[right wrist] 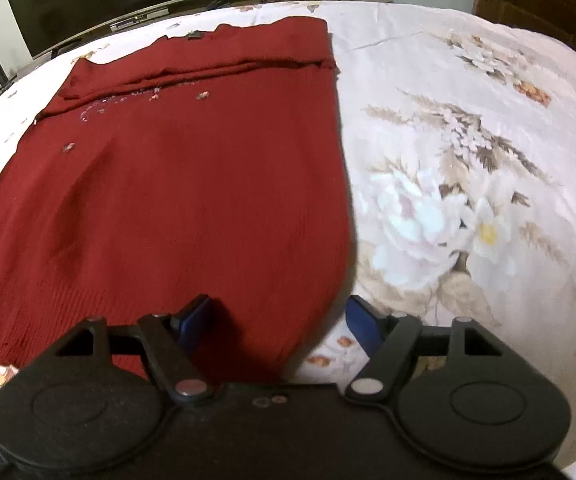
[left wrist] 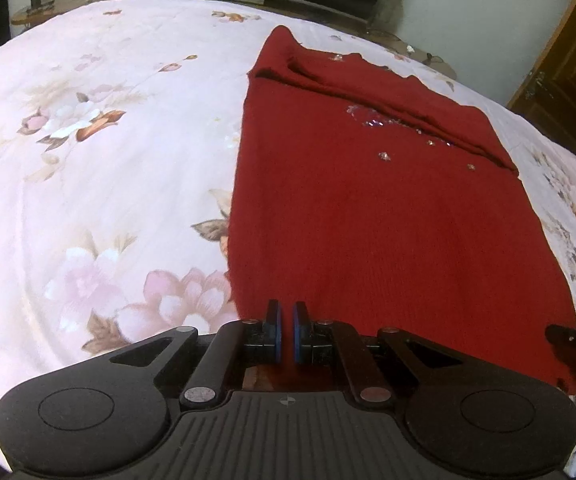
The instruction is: Fold small clothes
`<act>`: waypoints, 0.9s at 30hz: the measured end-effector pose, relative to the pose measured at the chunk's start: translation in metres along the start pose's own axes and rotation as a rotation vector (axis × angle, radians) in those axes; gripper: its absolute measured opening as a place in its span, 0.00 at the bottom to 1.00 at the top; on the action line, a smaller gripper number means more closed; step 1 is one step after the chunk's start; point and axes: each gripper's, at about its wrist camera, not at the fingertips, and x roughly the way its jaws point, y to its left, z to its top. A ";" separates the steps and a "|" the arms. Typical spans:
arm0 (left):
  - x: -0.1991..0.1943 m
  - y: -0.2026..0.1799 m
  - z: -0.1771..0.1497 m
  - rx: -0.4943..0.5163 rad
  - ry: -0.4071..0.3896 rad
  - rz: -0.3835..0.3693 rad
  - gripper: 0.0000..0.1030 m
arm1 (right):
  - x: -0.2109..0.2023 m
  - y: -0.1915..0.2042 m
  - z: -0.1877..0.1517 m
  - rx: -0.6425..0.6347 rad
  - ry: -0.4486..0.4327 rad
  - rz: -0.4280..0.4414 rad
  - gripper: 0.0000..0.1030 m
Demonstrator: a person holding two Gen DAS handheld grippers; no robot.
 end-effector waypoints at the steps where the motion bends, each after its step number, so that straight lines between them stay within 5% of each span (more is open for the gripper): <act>1: -0.002 0.001 -0.001 -0.004 0.004 -0.001 0.03 | -0.001 0.000 -0.001 0.000 0.003 0.004 0.70; 9: -0.012 0.007 -0.004 -0.029 0.025 -0.009 0.03 | -0.008 0.000 -0.009 0.026 0.027 0.031 0.69; 17: -0.017 0.016 -0.006 -0.087 0.050 -0.014 0.03 | -0.013 0.005 -0.010 0.049 0.057 0.082 0.47; 27: -0.012 0.018 -0.008 -0.114 0.099 -0.034 0.03 | -0.013 0.010 -0.008 0.043 0.072 0.110 0.40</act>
